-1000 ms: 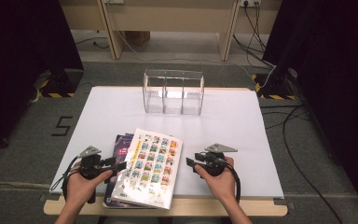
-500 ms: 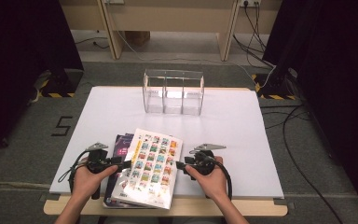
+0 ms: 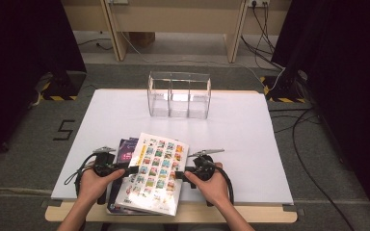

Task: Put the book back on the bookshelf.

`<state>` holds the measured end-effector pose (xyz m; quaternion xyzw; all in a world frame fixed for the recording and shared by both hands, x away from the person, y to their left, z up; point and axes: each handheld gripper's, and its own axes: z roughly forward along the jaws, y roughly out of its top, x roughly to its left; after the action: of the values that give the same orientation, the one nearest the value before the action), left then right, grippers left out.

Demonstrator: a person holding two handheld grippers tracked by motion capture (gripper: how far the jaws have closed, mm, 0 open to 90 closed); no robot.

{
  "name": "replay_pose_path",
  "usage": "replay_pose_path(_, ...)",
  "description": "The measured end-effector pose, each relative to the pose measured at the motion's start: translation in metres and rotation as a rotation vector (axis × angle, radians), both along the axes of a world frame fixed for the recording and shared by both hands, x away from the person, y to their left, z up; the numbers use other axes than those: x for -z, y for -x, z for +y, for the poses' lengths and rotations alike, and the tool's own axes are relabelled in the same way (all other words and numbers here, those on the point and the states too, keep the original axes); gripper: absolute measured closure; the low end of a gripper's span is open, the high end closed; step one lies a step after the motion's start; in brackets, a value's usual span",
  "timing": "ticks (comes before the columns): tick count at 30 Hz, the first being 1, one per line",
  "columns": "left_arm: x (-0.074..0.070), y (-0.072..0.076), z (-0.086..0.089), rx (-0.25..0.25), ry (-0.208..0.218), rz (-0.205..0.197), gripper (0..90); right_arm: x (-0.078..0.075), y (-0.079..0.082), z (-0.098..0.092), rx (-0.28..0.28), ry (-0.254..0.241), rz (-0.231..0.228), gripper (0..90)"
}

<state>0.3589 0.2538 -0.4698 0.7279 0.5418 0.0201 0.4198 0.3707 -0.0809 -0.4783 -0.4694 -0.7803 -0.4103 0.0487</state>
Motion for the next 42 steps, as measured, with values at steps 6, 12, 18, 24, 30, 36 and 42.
replay_pose_path(6,0.000,0.000,-0.001,-0.011,0.003,0.011,42.7,0.001,-0.001,0.000,0.010,-0.007,0.026,44.1)
replay_pose_path(12,0.000,0.002,0.001,-0.036,0.017,0.013,46.7,0.010,-0.003,0.000,0.038,-0.087,0.111,37.2)
replay_pose_path(18,0.001,0.005,0.004,-0.073,0.076,0.041,52.0,0.008,-0.004,0.001,0.030,-0.070,0.117,37.2)
replay_pose_path(24,-0.002,0.012,0.006,-0.095,0.149,0.071,54.9,0.007,-0.006,0.002,0.022,-0.063,0.127,37.1)
replay_pose_path(30,0.003,0.018,0.005,-0.077,0.251,0.135,58.9,0.007,-0.009,0.002,0.019,-0.064,0.126,37.3)
replay_pose_path(36,0.001,0.028,0.005,-0.028,0.258,0.118,68.1,0.006,-0.014,0.003,0.021,-0.063,0.112,38.0)
replay_pose_path(42,0.002,0.037,0.005,-0.037,0.189,0.106,68.5,0.005,-0.024,0.008,0.030,-0.067,0.083,39.1)
